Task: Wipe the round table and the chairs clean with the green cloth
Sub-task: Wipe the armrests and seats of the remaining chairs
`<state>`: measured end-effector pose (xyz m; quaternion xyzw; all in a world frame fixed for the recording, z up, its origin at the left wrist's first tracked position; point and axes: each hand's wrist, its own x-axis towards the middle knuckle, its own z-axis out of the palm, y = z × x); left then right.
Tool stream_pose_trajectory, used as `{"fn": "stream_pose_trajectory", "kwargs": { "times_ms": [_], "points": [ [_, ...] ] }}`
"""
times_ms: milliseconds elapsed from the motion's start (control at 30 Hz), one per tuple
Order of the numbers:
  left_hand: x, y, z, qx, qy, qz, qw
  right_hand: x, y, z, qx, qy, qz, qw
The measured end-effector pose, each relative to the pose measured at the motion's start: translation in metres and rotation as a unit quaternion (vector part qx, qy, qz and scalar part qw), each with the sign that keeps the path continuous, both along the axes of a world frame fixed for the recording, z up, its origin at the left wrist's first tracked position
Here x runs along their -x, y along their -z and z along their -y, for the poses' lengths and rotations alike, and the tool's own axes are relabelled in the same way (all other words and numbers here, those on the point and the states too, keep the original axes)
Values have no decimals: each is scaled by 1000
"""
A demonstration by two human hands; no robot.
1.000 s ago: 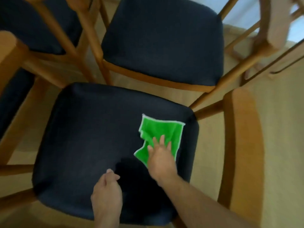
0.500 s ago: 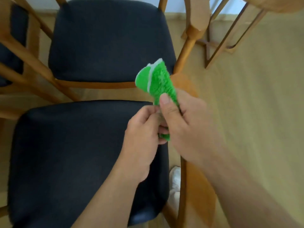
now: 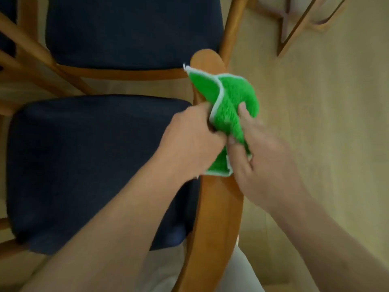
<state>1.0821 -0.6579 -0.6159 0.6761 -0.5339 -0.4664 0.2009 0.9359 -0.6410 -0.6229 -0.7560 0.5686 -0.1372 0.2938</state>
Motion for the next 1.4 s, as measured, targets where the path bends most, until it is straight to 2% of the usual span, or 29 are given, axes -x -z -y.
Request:
{"fn": "stream_pose_trajectory", "kwargs": {
  "times_ms": [167,300,400,533,633,700,867,1033,1133,1233,1300,1400],
  "points": [
    [19,0,-43,-9,-81,11,997,3,2,-23,-5,19,61,998],
    [16,10,-11,50,-137,60,987,-19,13,28,2,-22,87,996],
    [2,14,29,48,-185,64,980,-42,18,84,37,-59,56,996],
    [2,12,42,79,-168,108,977,-50,29,114,37,-62,66,995],
    [20,13,11,72,-141,143,977,-39,32,79,39,-9,89,995],
    [35,11,-17,32,-112,145,983,-26,31,43,30,0,86,996],
    [58,12,-100,-111,4,199,974,2,17,-47,-10,-27,-13,999],
    [55,13,-171,-224,51,225,947,-1,-16,-106,-23,-113,-110,987],
    [39,4,-199,-266,60,280,920,-7,-29,-128,-68,-177,-185,964],
    [22,-18,-218,-262,57,335,903,-14,-28,-135,-134,-249,-267,921],
    [18,-35,-229,-238,6,302,923,-17,-38,-135,-204,-284,-260,900],
    [15,-58,-239,-182,-106,116,971,-27,-63,-128,-255,-182,-118,942]
  ]
}}
